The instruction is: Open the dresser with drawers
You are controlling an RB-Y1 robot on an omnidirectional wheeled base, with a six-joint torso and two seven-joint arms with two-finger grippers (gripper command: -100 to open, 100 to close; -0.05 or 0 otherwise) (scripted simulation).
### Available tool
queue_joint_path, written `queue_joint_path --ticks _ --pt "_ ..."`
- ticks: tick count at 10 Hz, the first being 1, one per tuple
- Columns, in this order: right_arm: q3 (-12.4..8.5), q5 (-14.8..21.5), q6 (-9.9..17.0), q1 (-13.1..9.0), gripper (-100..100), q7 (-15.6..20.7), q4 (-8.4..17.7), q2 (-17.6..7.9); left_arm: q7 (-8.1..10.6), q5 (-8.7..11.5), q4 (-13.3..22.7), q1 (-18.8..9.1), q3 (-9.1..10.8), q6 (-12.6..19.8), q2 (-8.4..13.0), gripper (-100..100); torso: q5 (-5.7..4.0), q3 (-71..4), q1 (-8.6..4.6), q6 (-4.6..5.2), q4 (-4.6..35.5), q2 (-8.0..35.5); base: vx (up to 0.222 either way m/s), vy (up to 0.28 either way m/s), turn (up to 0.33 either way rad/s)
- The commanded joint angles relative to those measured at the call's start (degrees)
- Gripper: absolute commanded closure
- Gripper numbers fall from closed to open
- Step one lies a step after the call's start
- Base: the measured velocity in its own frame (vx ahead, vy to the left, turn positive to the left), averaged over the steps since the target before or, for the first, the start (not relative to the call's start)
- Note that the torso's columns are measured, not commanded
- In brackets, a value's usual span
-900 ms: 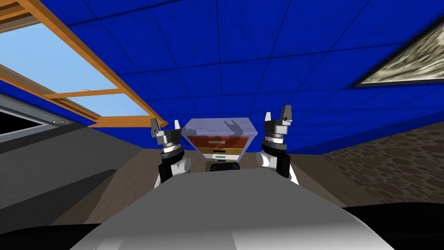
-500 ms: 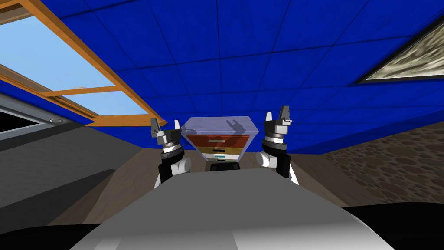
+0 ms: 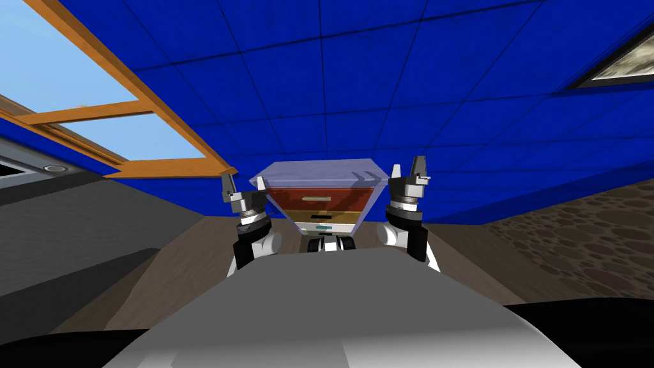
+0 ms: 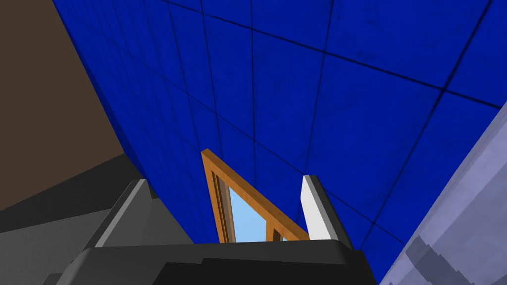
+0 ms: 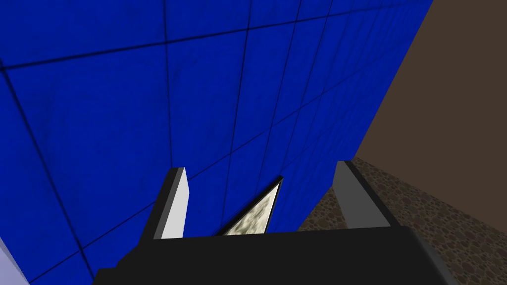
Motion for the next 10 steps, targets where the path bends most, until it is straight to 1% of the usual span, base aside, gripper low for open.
queue_joint_path --ticks 1,2,3,4,7,10 --pt "0.0 0.0 0.0 0.0 0 0.0 0.0 0.0 0.04 -0.05 0.0 0.01 -0.05 0.61 1.59 -100 0.0 -8.46 0.0 0.0 4.23 4.23 -0.001 -0.004 -0.01" --pt "0.0 0.0 0.0 0.0 0 0.0 0.02 0.0 0.08 -0.1 0.01 0.02 -0.1 1.19 2.59 -100 0.0 -12.4 0.0 0.0 6.12 6.18 -0.011 -0.011 -0.018" --pt "0.0 0.0 0.01 0.0 0 0.0 0.03 0.0 0.19 -0.22 0.04 0.03 -0.24 2.78 4.22 -100 0.0 -13.5 -0.02 0.0 6.69 6.73 -0.024 -0.021 -0.032" --pt "0.0 0.0 0.01 0.0 0 0.0 0.03 0.0 0.25 -0.3 0.07 0.04 -0.32 3.73 4.79 -100 -0.01 -13.75 -0.04 0.0 6.86 6.89 -0.026 -0.026 -0.031" --pt "0.01 0.0 0.01 0.0 0 0.0 0.03 0.01 0.46 -0.55 0.18 0.07 -0.58 6.86 5.81 -100 0.0 -13.83 -0.01 0.0 6.91 6.91 -0.028 -0.027 -0.029" --pt "0.0 0.0 0.01 0.0 0 0.0 0.03 0.0 0.67 -0.81 0.33 0.08 -0.85 10.07 5.94 -100 0.0 -13.84 0.02 0.0 6.91 6.9 -0.026 -0.023 -0.03"
